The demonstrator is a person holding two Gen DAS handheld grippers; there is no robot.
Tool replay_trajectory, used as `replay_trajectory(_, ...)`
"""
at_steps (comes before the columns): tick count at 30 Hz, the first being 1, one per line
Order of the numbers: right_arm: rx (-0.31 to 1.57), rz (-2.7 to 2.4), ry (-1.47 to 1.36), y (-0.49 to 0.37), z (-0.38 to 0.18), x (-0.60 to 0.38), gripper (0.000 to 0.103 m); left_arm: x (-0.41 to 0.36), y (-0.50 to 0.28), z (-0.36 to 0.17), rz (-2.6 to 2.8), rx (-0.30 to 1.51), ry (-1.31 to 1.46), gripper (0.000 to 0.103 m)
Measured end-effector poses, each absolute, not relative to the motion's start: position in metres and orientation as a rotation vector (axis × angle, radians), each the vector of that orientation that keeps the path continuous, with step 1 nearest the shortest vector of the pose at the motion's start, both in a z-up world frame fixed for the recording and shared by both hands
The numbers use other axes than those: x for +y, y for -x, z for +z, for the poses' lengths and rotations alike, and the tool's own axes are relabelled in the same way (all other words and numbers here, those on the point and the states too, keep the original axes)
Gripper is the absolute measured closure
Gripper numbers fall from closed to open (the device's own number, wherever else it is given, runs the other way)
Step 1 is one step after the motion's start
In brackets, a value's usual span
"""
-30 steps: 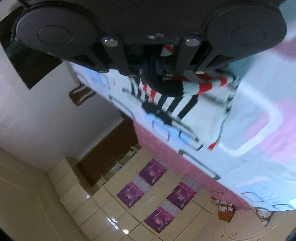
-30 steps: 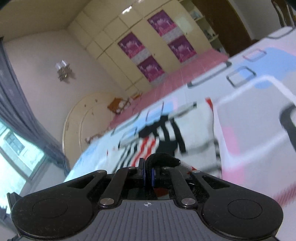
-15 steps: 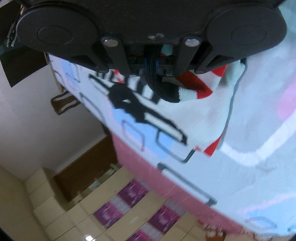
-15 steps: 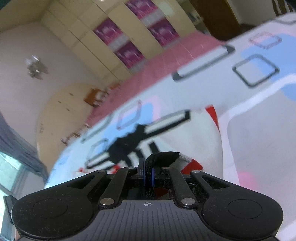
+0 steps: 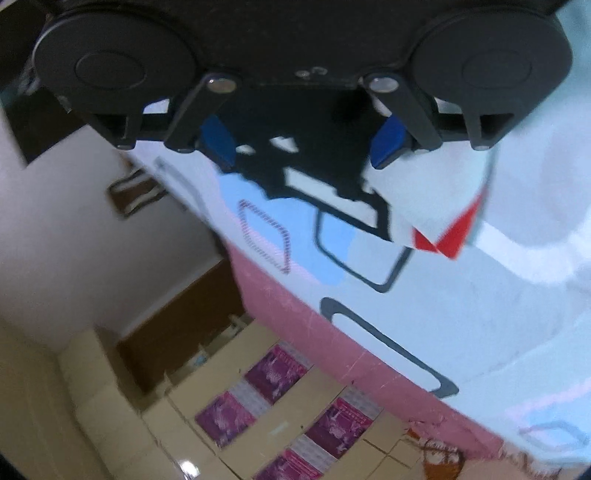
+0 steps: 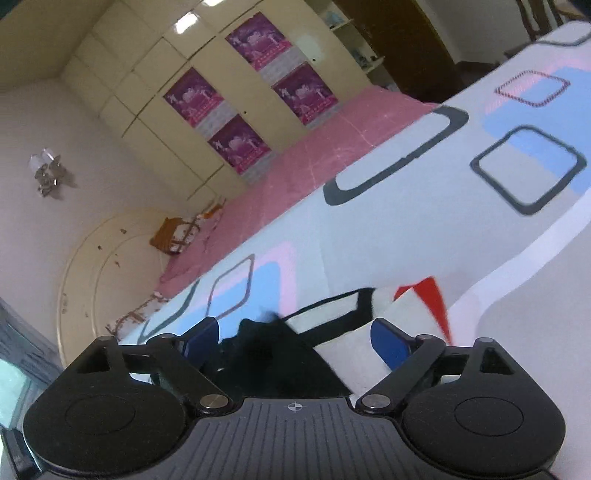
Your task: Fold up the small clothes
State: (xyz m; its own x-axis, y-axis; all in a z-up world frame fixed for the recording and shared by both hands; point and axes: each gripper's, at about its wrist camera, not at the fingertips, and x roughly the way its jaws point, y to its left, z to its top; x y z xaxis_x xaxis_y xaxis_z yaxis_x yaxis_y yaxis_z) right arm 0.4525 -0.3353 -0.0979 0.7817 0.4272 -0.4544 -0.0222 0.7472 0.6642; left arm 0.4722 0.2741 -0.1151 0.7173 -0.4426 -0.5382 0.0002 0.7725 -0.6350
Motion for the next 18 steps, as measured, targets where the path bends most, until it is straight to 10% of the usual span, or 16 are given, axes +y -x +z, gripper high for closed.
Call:
replay_trajectory(7, 0.764, 0.311, -0.363, -0.461, -0.105, -0.313, 0.054, 0.243, -0.494, -0.117, -0.281, 0.872, 0.224, 0.026)
replay_trajectory(11, 0.809, 0.33, -0.163, -0.462, -0.12, -0.283, 0.055, 0.215, -0.496, -0.122, -0.262, 0.894, 0.001, 0.032)
replay_trajectory(13, 0.799, 0.331, -0.072, -0.465, -0.125, -0.269, 0.066, 0.209, -0.495, -0.122, -0.249, 0.882, -0.052, 0.047)
replay_trajectory(15, 0.798, 0.369, -0.054, -0.464, -0.125, -0.264, 0.1, 0.213, -0.493, -0.119, -0.251, 0.859, -0.062, 0.079)
replay_trajectory(18, 0.779, 0.351, -0.042, -0.46, -0.125, -0.264, 0.1, 0.218, -0.488, -0.113, -0.267, 0.826, -0.052, 0.096)
